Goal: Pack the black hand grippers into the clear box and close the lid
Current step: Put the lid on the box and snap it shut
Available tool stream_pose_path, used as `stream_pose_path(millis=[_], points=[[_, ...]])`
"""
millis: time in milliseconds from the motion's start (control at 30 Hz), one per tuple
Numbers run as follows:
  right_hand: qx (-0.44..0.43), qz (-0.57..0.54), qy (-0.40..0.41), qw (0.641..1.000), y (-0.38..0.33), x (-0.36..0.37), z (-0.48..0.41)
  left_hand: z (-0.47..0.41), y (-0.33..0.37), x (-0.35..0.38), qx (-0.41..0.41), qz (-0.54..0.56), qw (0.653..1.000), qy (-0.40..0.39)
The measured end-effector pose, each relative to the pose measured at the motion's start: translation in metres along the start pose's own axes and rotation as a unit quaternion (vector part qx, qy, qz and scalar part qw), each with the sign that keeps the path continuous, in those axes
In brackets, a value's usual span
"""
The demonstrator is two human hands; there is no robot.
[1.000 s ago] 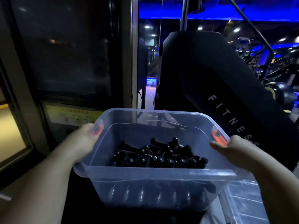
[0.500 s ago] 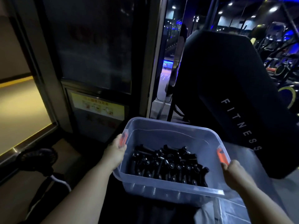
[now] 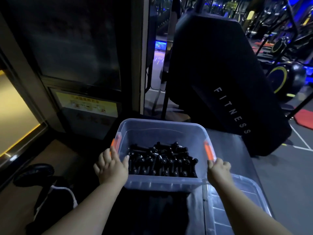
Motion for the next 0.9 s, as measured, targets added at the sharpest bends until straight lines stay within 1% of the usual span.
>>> stream_pose_path(millis=[67, 133, 267, 333, 367, 400, 467, 567, 600, 633, 733, 767, 833, 900], points=[[-0.005, -0.008, -0.012, 1.000, 0.004, 0.000, 0.007, 0.016, 0.017, 0.006, 0.042, -0.036, 0.998, 0.003], [-0.012, -0.018, -0.031, 0.999, 0.010, -0.002, 0.019, 0.038, 0.038, 0.014, 0.085, -0.050, 0.995, -0.001], [0.003, -0.013, -0.058, 0.998, 0.040, -0.009, 0.039, 0.088, 0.090, 0.044, 0.168, -0.020, 0.985, -0.038], [0.012, 0.005, -0.071, 0.997, 0.060, -0.014, 0.046, 0.112, 0.120, 0.058, 0.202, -0.042, 0.976, -0.067], [0.017, 0.012, -0.076, 0.997, 0.071, -0.017, 0.049, 0.125, 0.134, 0.064, 0.222, -0.062, 0.970, -0.076], [0.024, 0.015, -0.078, 0.997, 0.083, -0.020, 0.051, 0.137, 0.149, 0.073, 0.244, -0.054, 0.964, -0.094], [0.038, 0.024, -0.075, 0.996, 0.108, -0.028, 0.056, 0.166, 0.179, 0.092, 0.311, -0.051, 0.939, -0.140], [0.062, 0.040, -0.073, 0.995, 0.145, -0.038, 0.061, 0.202, 0.209, 0.120, 0.371, -0.012, 0.915, -0.161], [0.067, 0.044, -0.073, 0.994, 0.156, -0.041, 0.062, 0.214, 0.218, 0.129, 0.382, -0.002, 0.907, -0.180], [0.074, 0.044, -0.072, 0.994, 0.166, -0.044, 0.063, 0.227, 0.225, 0.133, 0.387, -0.006, 0.900, -0.200], [0.095, 0.061, -0.068, 0.991, 0.196, -0.050, 0.064, 0.241, 0.232, 0.157, 0.359, 0.015, 0.907, -0.217], [0.101, 0.070, -0.071, 0.990, 0.205, -0.050, 0.063, 0.244, 0.234, 0.172, 0.347, 0.019, 0.906, -0.243], [0.114, 0.081, -0.076, 0.987, 0.226, -0.048, 0.063, 0.250, 0.232, 0.197, 0.295, 0.015, 0.903, -0.311], [0.128, 0.096, -0.084, 0.984, 0.245, -0.046, 0.063, 0.252, 0.231, 0.213, 0.258, 0.011, 0.907, -0.332]])
Point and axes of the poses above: each hand's wrist, its own z-axis away from the middle knuckle, its own x-axis out of the palm, y = z × x, the point moved 8 cm from there along -z, towards the middle knuckle, and after that the axes turned 2 degrees about -y, right-handed, at the moved point
